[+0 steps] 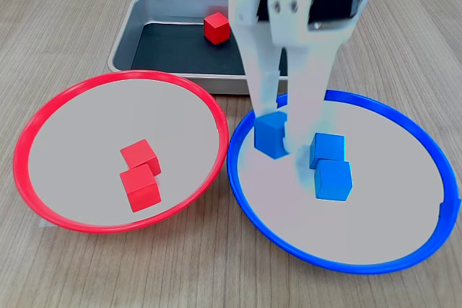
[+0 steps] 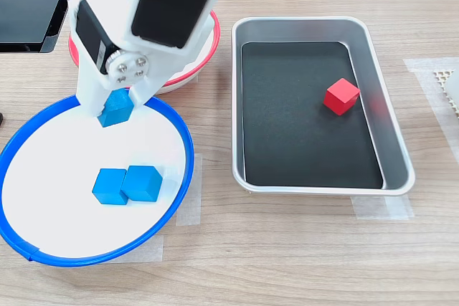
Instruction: Resolve any anomalies and move all blocks to matching dishes
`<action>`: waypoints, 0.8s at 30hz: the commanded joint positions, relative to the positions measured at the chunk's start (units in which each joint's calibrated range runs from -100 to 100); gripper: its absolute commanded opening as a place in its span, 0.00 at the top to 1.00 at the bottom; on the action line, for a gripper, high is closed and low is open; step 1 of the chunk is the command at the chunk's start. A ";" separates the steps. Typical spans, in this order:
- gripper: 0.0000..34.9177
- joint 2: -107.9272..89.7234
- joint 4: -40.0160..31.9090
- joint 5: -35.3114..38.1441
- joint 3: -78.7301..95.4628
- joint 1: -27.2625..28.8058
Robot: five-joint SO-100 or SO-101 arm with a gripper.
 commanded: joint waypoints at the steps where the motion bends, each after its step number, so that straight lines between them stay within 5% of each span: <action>1: 0.77 3.12 -3.40 0.73 -4.66 -0.68; 3: 0.54 3.29 -4.22 1.32 -4.38 -0.68; 6: 0.49 2.61 -4.39 1.66 -3.75 -0.68; 17: 0.51 -22.80 6.92 9.28 21.02 4.40; 24: 0.52 -46.17 5.35 28.23 56.06 15.89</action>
